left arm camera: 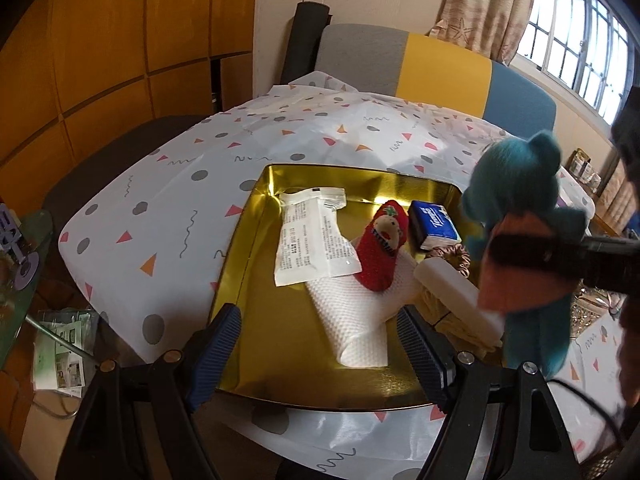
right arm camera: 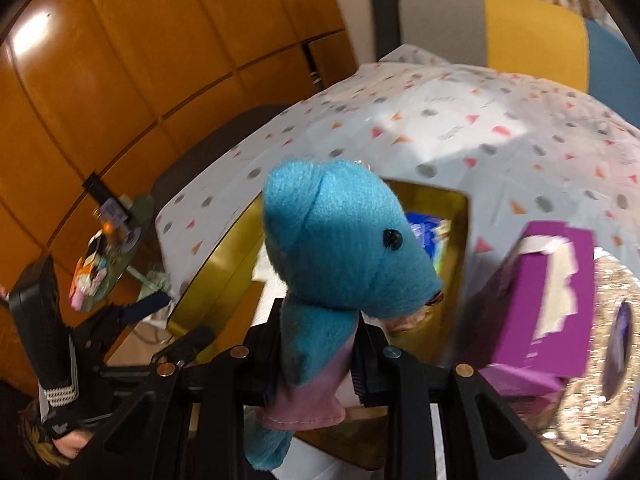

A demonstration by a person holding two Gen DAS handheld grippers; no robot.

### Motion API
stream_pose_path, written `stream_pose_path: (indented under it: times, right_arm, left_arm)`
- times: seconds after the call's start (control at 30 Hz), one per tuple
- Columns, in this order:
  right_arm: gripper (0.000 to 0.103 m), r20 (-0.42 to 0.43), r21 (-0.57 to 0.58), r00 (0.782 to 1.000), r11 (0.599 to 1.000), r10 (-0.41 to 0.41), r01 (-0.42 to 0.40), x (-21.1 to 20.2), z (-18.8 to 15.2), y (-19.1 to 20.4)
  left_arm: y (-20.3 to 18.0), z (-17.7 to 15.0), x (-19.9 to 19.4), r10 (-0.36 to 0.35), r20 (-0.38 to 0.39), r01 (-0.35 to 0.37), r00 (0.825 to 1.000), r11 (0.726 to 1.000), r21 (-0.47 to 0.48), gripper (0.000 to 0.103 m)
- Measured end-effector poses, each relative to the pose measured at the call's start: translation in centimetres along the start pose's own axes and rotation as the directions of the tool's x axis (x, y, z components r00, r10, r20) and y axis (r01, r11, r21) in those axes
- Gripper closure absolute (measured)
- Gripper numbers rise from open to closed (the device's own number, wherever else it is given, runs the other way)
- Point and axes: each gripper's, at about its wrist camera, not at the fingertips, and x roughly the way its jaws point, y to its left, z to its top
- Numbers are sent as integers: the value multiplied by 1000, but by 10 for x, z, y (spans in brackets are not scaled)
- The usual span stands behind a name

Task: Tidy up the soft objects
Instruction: 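Lower the blue plush toy into the gold tray and open the right gripper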

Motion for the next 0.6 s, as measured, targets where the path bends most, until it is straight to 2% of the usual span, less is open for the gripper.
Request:
stream_pose_path:
  times: [0.23,0.37,0.5,0.6]
  right_arm:
    - [76,-107,-114,994,993,25,-38,43,-2,25]
    - [70,-178,-146,984,989,2,-28,69,-9,28]
    - [60,-164,-106,986,994,-3,-15,73,-9,23]
    - [60,-140,-104,990,995,-19,4,61,-9,21]
  left_arm:
    - [33,5,-7,48,32,-45,998,995,-94,22]
    - [48,1,-3,76,14,-74,997,990,-122,22]
    - [50,-2,-1,76,1,-76,997,989,-129,22]
    - [48,-2,-1,73,4,-72,997,990,-123,22]
